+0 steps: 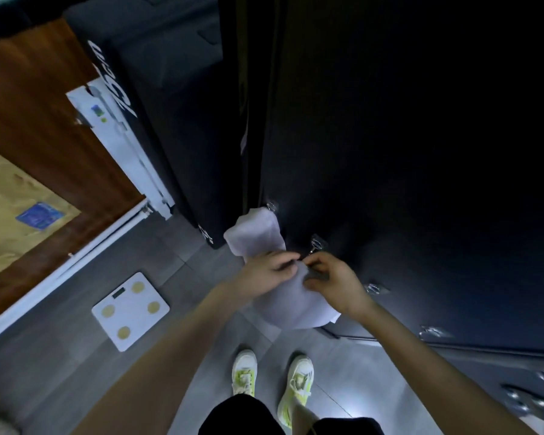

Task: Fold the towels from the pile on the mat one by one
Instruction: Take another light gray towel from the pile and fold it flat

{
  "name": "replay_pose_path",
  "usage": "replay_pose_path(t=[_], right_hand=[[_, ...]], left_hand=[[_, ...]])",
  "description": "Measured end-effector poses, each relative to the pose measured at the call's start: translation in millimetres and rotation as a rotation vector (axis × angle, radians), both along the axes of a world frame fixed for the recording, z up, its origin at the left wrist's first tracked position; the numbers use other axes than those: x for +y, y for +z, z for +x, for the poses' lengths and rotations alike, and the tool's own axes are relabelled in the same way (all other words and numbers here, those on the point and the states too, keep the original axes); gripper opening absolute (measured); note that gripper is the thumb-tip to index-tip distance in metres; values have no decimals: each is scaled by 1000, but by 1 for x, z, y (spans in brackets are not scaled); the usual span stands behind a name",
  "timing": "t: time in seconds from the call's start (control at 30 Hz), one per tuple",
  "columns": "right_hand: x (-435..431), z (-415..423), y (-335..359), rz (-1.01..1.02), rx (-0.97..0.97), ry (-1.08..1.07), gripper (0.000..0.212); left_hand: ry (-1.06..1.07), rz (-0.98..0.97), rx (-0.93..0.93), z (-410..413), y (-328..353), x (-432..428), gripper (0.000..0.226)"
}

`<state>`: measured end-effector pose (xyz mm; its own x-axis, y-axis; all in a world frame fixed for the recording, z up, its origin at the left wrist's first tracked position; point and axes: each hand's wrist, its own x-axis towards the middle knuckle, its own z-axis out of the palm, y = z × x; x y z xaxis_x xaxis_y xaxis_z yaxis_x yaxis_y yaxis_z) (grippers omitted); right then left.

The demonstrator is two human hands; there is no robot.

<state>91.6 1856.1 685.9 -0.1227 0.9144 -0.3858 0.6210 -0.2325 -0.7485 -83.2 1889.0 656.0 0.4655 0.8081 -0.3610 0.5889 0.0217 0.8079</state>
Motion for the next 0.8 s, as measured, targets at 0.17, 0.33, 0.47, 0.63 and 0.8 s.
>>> replay_pose_path(t=[0.17, 0.33, 0.47, 0.63, 0.8], right_hand=[[2, 15, -7, 20, 51, -178, 34], [3, 6, -26, 81, -38, -417, 11], [6, -7, -41, 169, -178, -572, 18], [11, -18, -47, 301, -373, -665, 28], [13, -25, -64, 364, -442, -662, 19]], left_hand=[[-36, 117, 235, 15, -7, 21, 33], [-63, 246, 332, 38, -8, 39, 26], [-3, 298, 371, 48, -16, 43, 27], [76, 358, 437, 59, -27, 42, 31], [151, 389, 479, 63, -43, 34, 33]])
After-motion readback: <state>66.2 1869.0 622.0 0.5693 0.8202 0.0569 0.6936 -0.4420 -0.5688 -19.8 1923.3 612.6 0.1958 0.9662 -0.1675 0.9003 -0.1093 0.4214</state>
